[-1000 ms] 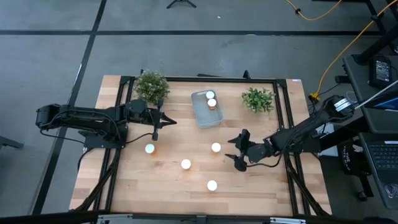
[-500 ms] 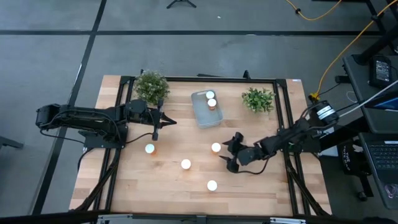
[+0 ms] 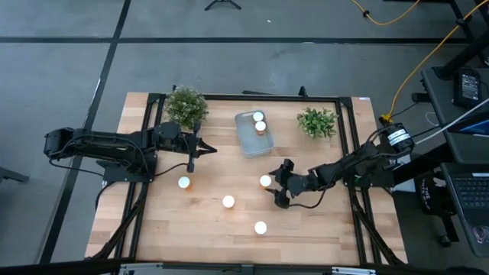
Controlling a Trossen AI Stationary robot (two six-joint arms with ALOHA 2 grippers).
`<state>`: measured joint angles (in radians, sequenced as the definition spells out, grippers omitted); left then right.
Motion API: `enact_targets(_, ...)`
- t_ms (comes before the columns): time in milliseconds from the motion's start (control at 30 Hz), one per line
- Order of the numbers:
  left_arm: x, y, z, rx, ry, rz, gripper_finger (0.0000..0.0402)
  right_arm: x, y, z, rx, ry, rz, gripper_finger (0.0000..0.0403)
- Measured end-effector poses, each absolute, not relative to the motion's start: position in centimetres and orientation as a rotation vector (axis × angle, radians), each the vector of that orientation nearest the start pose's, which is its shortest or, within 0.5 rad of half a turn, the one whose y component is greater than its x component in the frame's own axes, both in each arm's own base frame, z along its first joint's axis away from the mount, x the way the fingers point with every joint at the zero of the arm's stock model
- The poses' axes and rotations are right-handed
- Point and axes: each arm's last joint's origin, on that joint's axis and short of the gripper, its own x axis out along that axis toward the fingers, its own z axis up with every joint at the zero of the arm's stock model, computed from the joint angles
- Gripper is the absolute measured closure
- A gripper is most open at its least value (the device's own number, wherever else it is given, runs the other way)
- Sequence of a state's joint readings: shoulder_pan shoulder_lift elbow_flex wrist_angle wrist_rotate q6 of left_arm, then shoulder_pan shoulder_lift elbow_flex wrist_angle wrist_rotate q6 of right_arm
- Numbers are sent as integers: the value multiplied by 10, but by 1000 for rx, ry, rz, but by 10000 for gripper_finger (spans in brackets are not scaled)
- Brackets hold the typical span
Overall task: Pick and place pill bottles into a basket
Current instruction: Put the orange pill bottle into the gray bin
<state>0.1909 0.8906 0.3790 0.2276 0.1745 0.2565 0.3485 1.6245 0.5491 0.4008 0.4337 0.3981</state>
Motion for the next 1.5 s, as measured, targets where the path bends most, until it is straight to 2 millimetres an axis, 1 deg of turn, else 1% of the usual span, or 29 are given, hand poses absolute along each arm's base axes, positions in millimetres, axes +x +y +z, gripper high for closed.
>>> enact_targets(367, 187, 31, 214, 203, 280, -20, 395, 270, 72, 123, 174, 603, -139, 83)
enact_targets(567, 187, 31, 214, 203, 280, -20, 395, 272, 68, 124, 153, 589, -137, 88)
enact_targets(1133, 187, 31, 214, 203, 280, -19, 399, 272, 68, 124, 140, 588, -129, 89)
enact_targets(1367, 187, 31, 214, 203, 280, -20, 394, 272, 68, 124, 138, 589, -129, 89)
enact_targets(1500, 187, 31, 214, 203, 280, -19, 397, 272, 68, 124, 136, 589, -128, 101)
